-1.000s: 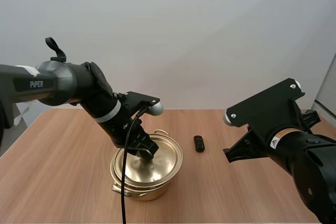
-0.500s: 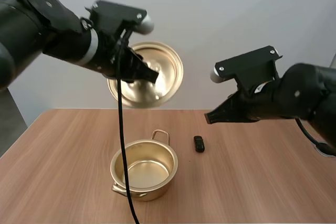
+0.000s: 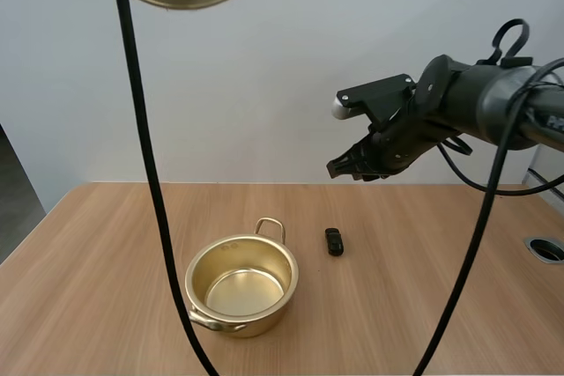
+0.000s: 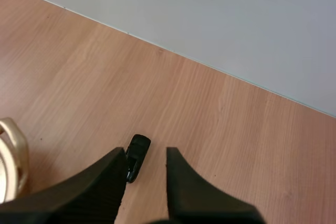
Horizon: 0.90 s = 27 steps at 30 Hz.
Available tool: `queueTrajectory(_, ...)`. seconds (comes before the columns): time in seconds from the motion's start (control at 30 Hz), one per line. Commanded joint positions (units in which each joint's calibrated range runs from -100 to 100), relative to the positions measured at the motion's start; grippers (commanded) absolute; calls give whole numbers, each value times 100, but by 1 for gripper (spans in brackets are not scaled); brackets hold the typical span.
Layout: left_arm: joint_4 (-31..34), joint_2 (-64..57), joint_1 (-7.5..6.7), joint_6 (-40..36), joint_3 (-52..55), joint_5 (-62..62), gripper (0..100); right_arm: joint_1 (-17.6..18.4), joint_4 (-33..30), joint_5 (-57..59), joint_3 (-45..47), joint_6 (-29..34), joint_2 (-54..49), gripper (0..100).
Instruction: Open the pot, put the car inside, and close it
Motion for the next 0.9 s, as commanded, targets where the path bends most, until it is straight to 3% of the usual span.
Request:
queueTrajectory(0.0, 3, 8, 0, -1, -102, -16, 0, 1, 2, -350, 3, 8, 2414, 91)
queueTrajectory(0.1, 7, 34, 0, -1, -103, 8, 0, 9, 2, -517, 3, 8, 2405, 85)
queueTrajectory(0.5, 27, 78, 57, -1, -103, 73, 0, 450, 26, -465, 3, 27, 2405, 85)
queueTrajectory(0.87, 16, 78, 95, -1, -103, 252, 0, 461, -135, -714, 3, 124, 2625, 85)
